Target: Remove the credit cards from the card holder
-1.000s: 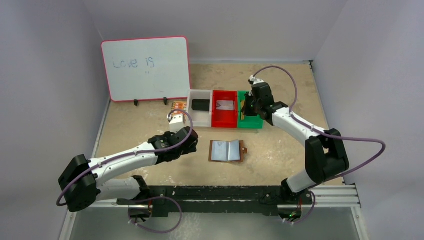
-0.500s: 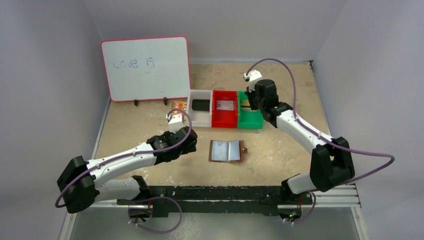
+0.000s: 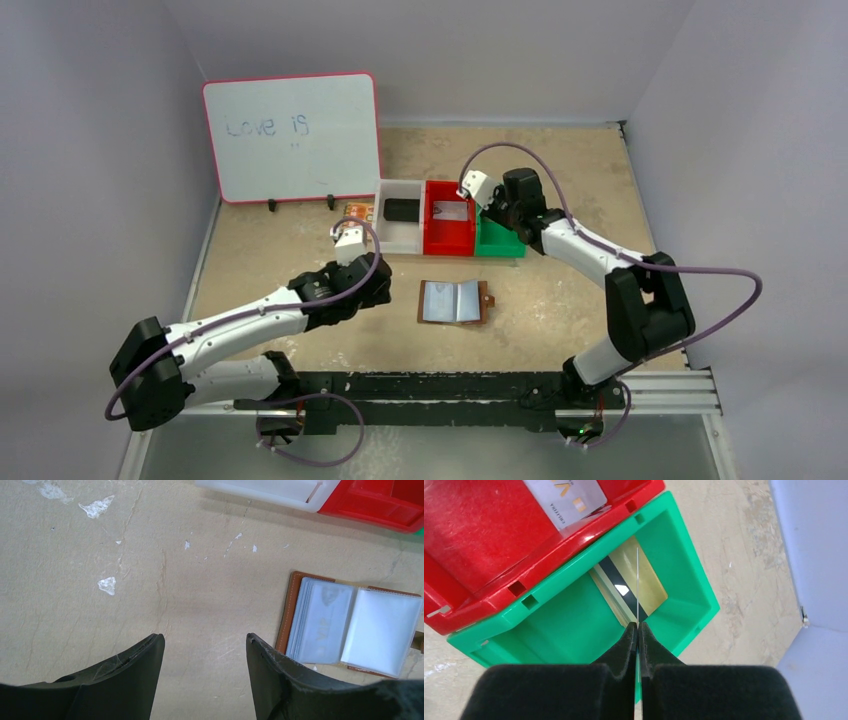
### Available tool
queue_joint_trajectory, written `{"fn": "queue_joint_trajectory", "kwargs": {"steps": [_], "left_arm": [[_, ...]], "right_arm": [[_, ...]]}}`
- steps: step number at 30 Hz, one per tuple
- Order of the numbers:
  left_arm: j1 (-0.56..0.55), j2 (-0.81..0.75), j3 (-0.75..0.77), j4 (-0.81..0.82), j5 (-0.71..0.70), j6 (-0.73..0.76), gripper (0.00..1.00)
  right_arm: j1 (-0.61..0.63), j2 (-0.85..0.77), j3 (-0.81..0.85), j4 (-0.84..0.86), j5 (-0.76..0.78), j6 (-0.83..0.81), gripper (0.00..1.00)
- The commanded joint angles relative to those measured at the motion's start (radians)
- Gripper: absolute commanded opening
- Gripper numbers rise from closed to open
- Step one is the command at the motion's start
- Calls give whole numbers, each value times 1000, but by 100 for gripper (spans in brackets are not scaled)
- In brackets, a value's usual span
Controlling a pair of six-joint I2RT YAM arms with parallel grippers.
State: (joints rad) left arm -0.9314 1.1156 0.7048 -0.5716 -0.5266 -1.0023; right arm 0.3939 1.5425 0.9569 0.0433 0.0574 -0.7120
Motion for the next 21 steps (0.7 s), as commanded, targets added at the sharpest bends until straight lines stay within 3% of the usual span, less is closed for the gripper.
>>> {"fn": "queue_joint_trajectory", "kwargs": {"steps": [1,11,21], "left_arm": [[3,-35,20,-23,-19,23,61],[3,-55,31,-64,-41,-4,61],[3,-145,11,-136,-111,10,64]], "right_arm": [[-8,10,3,27,-84,-132,0],[-40,143,90,79,-27,-212,0],[-40,168,129,54,-19,-280,0]]}}
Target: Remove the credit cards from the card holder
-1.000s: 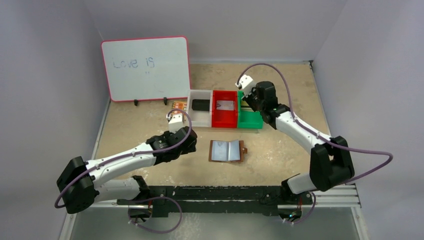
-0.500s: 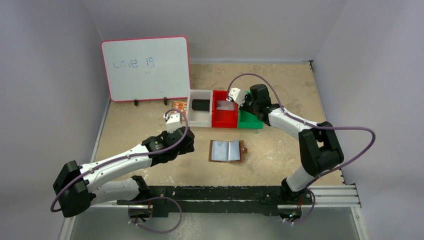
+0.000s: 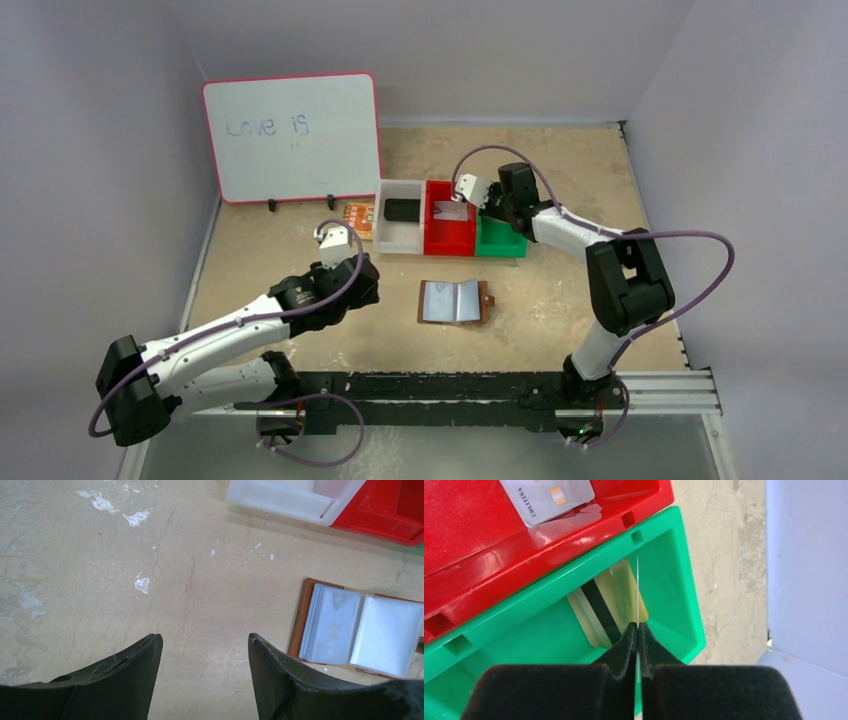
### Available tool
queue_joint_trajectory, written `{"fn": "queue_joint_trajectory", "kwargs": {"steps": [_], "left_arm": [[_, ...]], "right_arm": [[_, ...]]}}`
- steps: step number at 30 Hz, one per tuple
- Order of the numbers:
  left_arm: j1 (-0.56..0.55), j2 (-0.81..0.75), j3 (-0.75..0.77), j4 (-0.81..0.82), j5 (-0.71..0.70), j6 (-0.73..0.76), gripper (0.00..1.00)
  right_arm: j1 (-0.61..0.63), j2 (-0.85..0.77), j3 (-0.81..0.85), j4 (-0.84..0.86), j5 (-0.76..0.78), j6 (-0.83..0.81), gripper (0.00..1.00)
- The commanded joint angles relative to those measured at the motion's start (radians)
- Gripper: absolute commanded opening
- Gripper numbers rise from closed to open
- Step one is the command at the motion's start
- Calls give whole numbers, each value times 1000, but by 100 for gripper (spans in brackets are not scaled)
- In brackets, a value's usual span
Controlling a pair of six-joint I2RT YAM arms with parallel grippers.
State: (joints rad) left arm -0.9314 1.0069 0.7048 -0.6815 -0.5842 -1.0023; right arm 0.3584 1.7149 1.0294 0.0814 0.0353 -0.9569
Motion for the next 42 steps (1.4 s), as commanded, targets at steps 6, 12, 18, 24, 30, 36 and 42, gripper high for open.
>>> {"fn": "queue_joint_trajectory", "kwargs": {"steps": [6,12,18,24,30,36,42], "left_arm": [[5,-46,-15,-6,-41,2,64],[5,-58,-29,2,-40,-2,64],[5,-67,-43,-3,-46,-3,64],[7,-53,-49,12,-36,-3,64],[6,-43,-44,13,-27,-1,64],[8,-55,-45,3,-25,-10,64],[6,-71,-33,-20,-34,-14,64]], "right_arm": [[-4,31,41,88,12,-67,0],[-4,86,44,133,19,-97,0],[-4,97,41,118,30,-97,6],[-7,69,19,92,33,-100,27],[-16,46,10,71,35,-79,28],[-24,48,16,60,55,-54,42],[-27,64,31,93,80,-3,42]]}}
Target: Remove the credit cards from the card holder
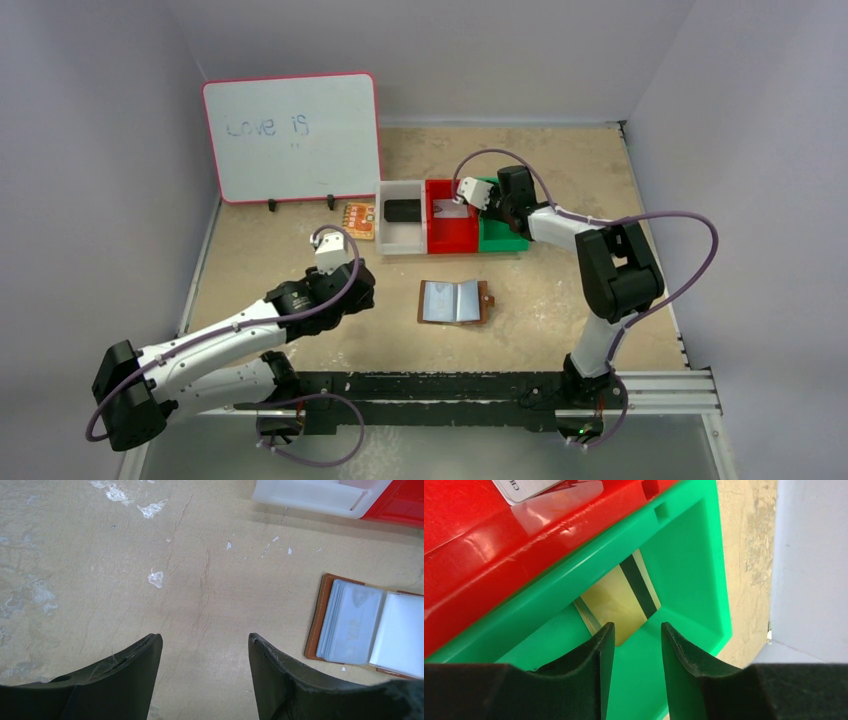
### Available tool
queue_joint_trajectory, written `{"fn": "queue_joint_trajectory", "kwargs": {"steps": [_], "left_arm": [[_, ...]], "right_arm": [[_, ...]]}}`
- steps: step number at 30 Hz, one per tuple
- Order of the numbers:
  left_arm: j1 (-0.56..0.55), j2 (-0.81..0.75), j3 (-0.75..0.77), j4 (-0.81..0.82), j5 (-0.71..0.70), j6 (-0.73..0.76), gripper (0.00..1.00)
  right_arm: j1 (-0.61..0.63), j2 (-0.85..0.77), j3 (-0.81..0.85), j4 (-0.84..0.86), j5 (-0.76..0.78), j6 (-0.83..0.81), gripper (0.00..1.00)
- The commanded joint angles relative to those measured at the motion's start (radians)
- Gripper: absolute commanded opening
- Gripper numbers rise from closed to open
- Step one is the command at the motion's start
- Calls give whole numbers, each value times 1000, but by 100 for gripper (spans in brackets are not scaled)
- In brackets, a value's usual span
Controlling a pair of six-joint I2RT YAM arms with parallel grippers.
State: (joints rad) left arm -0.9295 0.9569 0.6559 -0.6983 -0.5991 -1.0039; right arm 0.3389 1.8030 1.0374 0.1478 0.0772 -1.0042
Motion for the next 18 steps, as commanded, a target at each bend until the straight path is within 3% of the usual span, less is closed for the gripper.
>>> {"fn": "queue_joint_trajectory", "kwargs": {"steps": [1,10,14,18], "left_arm": [[5,-21,16,-5,-19,-14,64],[4,-23,18,-2,-9,-24,64],[4,-17,23,4,-3,-31,64],[4,-9,24,12,6,-38,64]], "right_arm": [[-7,-18,26,24,44,48,42],[-6,-119,18,42,16,228,44],[-7,-220,-2,52,7,488,46],[-6,-257,3,-68,3,790,46]]}}
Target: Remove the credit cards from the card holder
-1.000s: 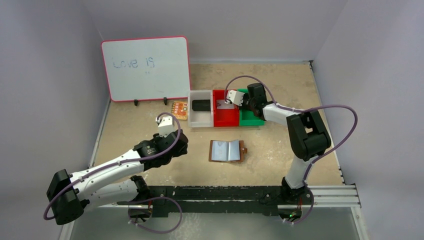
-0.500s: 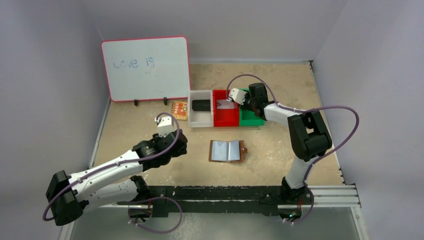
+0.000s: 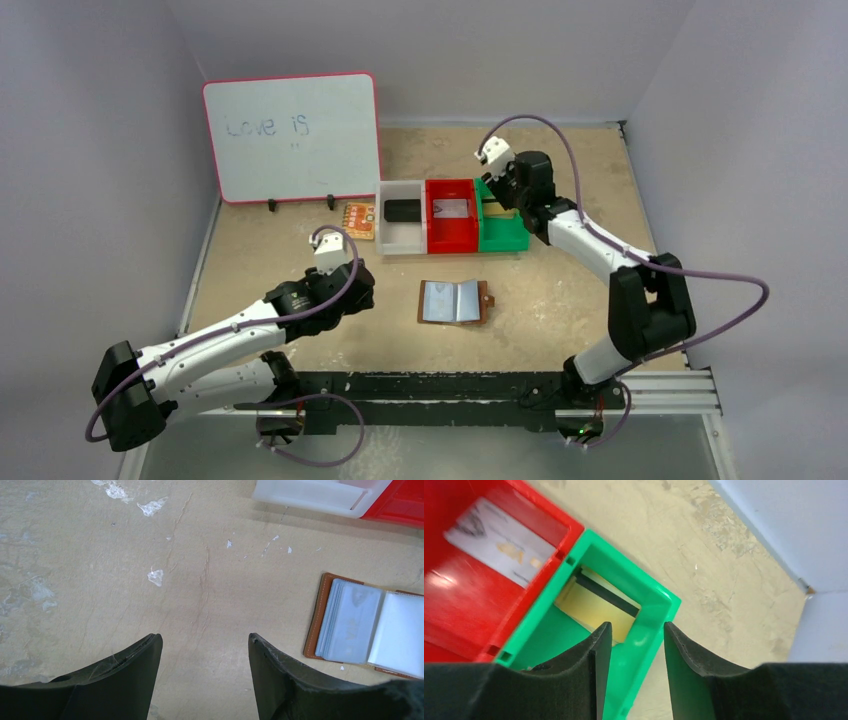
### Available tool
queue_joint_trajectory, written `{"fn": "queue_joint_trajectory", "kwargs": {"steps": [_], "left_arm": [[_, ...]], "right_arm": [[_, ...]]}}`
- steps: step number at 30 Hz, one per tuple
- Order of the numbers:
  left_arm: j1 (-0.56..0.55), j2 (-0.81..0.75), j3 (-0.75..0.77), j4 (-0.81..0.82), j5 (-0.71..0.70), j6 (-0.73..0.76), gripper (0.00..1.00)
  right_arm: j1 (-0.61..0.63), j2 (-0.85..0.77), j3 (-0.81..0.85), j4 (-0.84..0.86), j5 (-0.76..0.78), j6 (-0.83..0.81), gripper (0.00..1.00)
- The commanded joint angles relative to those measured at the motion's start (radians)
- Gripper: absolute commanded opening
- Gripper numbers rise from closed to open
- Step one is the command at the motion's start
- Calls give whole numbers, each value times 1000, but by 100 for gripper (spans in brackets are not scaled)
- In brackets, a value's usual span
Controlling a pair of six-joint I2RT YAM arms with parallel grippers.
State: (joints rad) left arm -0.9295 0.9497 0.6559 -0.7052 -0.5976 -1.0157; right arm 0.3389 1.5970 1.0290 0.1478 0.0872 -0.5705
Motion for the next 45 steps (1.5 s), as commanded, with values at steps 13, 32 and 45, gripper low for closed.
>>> {"fn": "queue_joint_trajectory", "kwargs": {"steps": [13,32,45], "left_arm": [[5,27,39,49,25,-42,64],[4,56,43,66,46,-46,64],[4,103,47,110,76,-44,63]], "right_arm": [[-6,-152,-76,-128,-333,918,62],[-5,-13,-117,-85,-443,922,71],[-1,-60,-170,-82,-502,913,69]]}}
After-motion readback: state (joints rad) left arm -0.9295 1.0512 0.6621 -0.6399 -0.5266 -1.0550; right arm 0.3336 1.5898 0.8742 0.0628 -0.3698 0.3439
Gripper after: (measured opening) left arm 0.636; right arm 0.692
